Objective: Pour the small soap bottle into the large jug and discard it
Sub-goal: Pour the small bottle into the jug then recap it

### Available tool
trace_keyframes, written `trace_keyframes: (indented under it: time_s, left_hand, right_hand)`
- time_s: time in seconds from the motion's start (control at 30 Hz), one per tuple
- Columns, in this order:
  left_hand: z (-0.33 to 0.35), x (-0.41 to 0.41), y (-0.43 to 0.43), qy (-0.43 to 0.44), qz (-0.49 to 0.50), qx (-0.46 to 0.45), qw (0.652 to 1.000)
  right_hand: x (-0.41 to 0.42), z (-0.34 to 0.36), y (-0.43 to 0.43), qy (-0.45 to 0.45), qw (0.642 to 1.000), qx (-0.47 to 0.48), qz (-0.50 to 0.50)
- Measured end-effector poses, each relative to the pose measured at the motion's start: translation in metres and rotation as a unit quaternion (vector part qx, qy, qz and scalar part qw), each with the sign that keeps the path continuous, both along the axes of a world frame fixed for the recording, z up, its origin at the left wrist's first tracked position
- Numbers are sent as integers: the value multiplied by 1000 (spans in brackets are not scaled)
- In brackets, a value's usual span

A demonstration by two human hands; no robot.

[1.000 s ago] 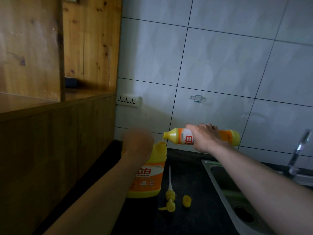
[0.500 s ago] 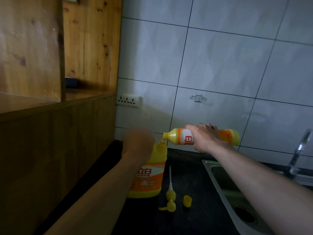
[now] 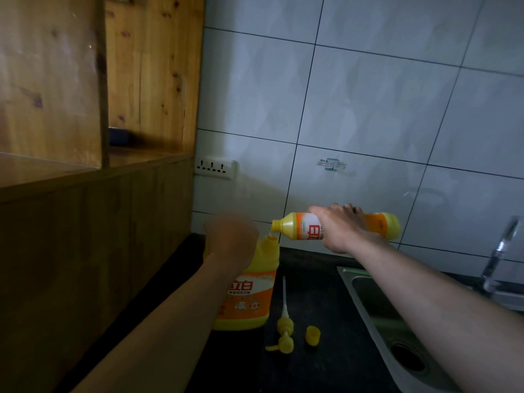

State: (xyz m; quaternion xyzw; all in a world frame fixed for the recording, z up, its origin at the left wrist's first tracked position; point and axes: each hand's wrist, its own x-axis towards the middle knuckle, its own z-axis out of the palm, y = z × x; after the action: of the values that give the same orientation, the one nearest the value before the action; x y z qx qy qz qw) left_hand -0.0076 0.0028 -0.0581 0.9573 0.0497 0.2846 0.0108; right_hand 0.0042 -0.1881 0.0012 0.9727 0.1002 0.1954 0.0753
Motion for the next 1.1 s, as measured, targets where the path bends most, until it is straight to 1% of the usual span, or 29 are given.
trace_keyframes:
  time_s: [0.33,0.63,0.93,1.1]
  left_hand:
    - [1,0,-1,0,5,-6,1000]
    - [1,-2,-1,0,7,14,1000]
    - [1,-1,-1,5,-1,-10,1000]
    - [2,-1,-1,12,0,-3,1000]
  right_hand:
    - [0,1,-1,-6,1000,-2,-4]
    - [1,1,-2,-7,1000,-2,-4]
    - [0,4,-2,-13,1000,-1,-2]
    - [-2,6,0,-11,1000,-7,-2]
